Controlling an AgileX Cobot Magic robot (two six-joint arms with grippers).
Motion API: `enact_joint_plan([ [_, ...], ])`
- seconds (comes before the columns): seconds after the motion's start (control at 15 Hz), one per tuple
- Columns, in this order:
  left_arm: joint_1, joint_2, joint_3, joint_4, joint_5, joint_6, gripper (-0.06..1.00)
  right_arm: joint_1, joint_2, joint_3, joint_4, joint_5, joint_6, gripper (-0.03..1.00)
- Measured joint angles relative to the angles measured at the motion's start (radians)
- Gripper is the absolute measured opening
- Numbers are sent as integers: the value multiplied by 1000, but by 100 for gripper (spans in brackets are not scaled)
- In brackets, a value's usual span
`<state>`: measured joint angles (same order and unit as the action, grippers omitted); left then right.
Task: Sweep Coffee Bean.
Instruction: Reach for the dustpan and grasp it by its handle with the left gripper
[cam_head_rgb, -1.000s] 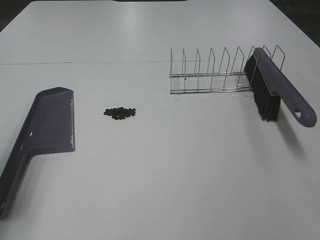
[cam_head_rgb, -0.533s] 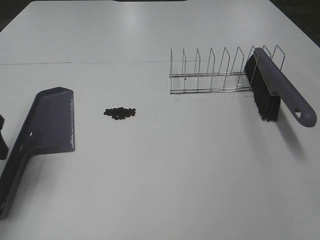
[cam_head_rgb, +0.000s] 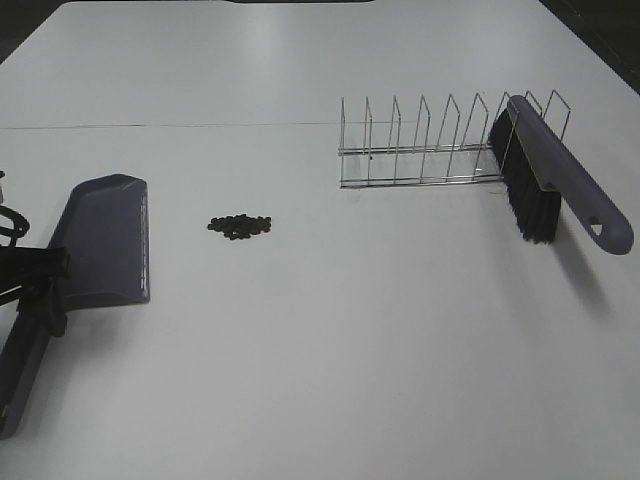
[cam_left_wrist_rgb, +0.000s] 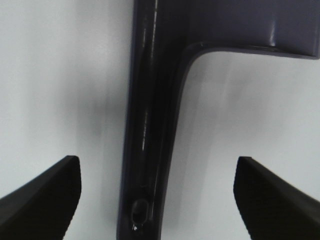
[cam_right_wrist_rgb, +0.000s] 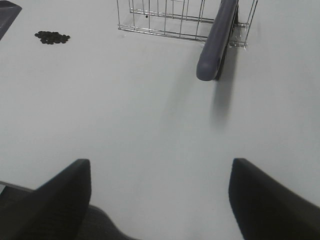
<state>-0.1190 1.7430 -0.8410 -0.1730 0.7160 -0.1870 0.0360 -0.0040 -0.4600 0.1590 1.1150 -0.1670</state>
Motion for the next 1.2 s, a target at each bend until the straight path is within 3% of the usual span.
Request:
enact_joint_plan([
  [0.53,0,123,-1,7,-137,-61,76,0,0,0,0,0,0,67],
  [0.87,0,155,-16,20,-136,-68,74,0,0,0,-1,0,0,67],
  [1.0,0,161,-19,38,-124,-49,63,0,0,0,-4,0,0,67],
  [1.2,0,161,-19,47,-128,-28,33,0,0,0,-4,0,0,67],
])
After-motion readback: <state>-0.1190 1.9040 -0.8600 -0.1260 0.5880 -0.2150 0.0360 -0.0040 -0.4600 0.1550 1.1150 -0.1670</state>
